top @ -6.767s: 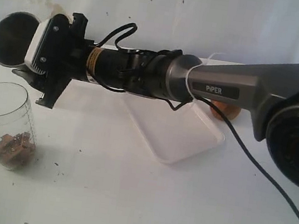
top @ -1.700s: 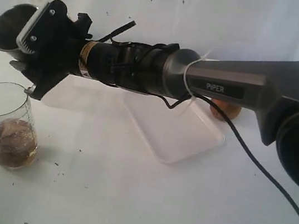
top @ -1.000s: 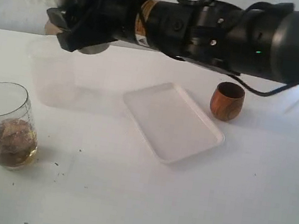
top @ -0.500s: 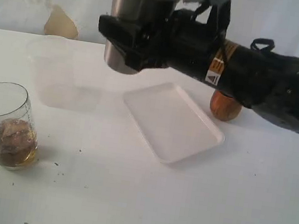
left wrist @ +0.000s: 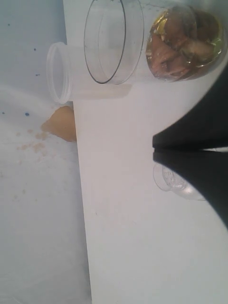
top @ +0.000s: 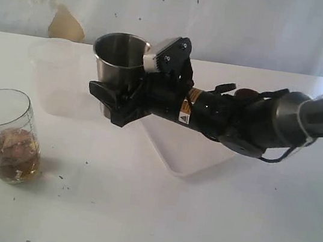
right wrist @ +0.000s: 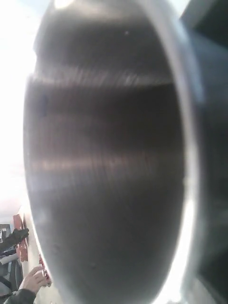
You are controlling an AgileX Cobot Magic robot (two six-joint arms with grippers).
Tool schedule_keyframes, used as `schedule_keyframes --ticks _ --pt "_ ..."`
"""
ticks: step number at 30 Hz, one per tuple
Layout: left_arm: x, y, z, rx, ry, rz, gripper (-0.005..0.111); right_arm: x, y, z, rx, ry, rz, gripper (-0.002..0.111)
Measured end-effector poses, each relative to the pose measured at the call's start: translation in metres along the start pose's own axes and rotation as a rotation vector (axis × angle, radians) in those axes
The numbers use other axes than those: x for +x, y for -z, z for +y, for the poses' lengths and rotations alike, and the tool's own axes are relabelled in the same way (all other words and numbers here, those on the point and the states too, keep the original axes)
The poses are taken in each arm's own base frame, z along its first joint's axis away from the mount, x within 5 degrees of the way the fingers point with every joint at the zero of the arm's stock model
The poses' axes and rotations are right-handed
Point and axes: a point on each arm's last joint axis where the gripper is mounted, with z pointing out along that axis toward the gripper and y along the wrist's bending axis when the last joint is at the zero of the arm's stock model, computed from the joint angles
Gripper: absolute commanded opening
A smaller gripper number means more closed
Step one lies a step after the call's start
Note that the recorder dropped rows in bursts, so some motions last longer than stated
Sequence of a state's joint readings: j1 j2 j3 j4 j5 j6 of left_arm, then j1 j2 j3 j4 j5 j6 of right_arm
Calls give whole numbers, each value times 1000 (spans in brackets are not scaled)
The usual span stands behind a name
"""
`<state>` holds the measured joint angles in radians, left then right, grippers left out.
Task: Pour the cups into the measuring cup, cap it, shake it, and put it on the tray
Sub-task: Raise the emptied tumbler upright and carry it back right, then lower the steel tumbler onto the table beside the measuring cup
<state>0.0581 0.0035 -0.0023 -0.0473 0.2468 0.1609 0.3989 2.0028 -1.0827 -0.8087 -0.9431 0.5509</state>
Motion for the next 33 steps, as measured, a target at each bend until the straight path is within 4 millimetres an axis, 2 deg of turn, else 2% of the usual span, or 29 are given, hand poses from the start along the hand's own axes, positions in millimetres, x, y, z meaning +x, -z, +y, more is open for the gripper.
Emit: schedule_keyframes --ticks 8,19,25,33 --pt "0 0 0 0 0 0 0 31 -32 -18 -19 6 -8 0" --pt "0 0 0 0 0 0 0 66 -72 -2 -85 45 25 0" --pt "0 0 0 0 0 0 0 82 -79 -9 -49 41 65 0" --pt "0 0 0 0 0 0 0 86 -81 -12 -35 49 80 0"
